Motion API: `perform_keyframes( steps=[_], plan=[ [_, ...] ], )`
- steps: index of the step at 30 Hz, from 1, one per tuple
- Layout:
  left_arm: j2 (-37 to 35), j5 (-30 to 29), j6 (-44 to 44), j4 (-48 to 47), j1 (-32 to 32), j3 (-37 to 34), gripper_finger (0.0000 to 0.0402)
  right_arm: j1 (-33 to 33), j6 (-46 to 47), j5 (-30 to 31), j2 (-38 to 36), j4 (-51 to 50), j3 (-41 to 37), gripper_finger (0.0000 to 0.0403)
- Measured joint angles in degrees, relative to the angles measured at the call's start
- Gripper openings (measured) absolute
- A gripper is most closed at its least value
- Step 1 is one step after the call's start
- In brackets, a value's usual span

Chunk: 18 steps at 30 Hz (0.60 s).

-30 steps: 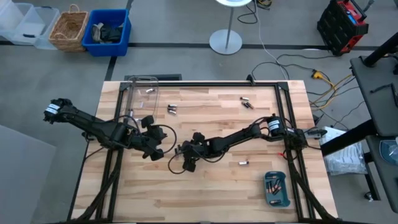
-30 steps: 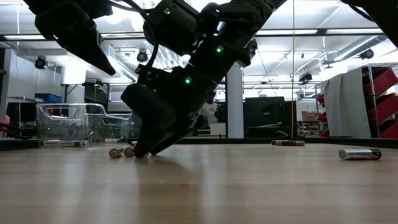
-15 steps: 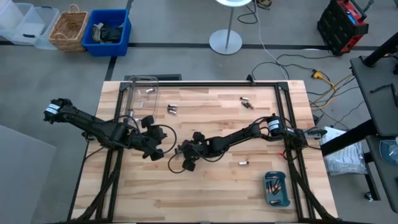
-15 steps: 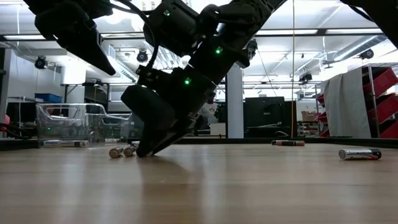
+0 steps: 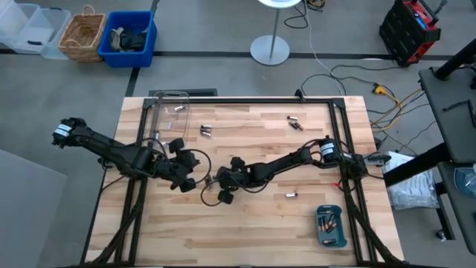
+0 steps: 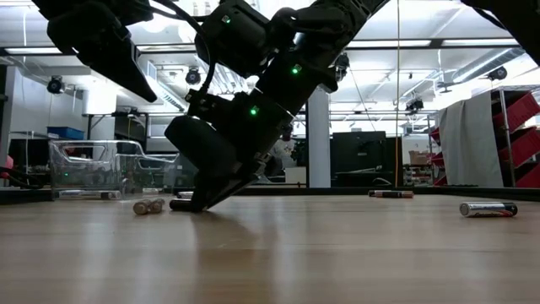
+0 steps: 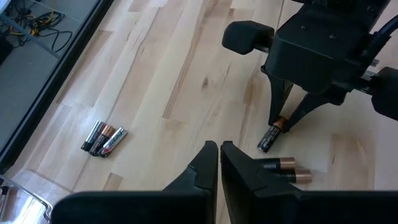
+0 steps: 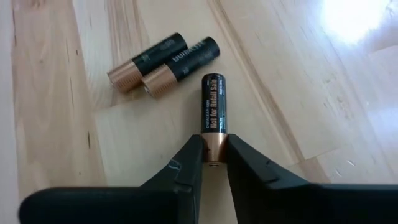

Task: Sort batteries
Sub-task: Put the copper and black battery into the blue bin

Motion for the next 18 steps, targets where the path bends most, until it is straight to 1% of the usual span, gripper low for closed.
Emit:
perform_keyframes(
  steps=[5,8,13,18],
  plan=[
    [0.0,0.0,0.0,0.0,0.0,0.0,0.0,0.0,-1.5,0.0,-0.5,-0.5,0.0,0.0049],
    [0.0,0.0,0.0,-0.1,0.0,0.0,0.0,0.0,-3.1,1.7,-2.0,-3.6,-0.1,0.0049],
    [0.0,0.2,0.0,-0.2,0.0,0.0,0.0,0.0,-5.8,2.5,-7.0,-12.4,-0.3,0.0046],
    [0.0,0.7,0.0,-0.2,0.0,0.0,0.0,0.5,-7.7,2.8,-13.9,-24.7,-0.4,0.0047]
  ],
)
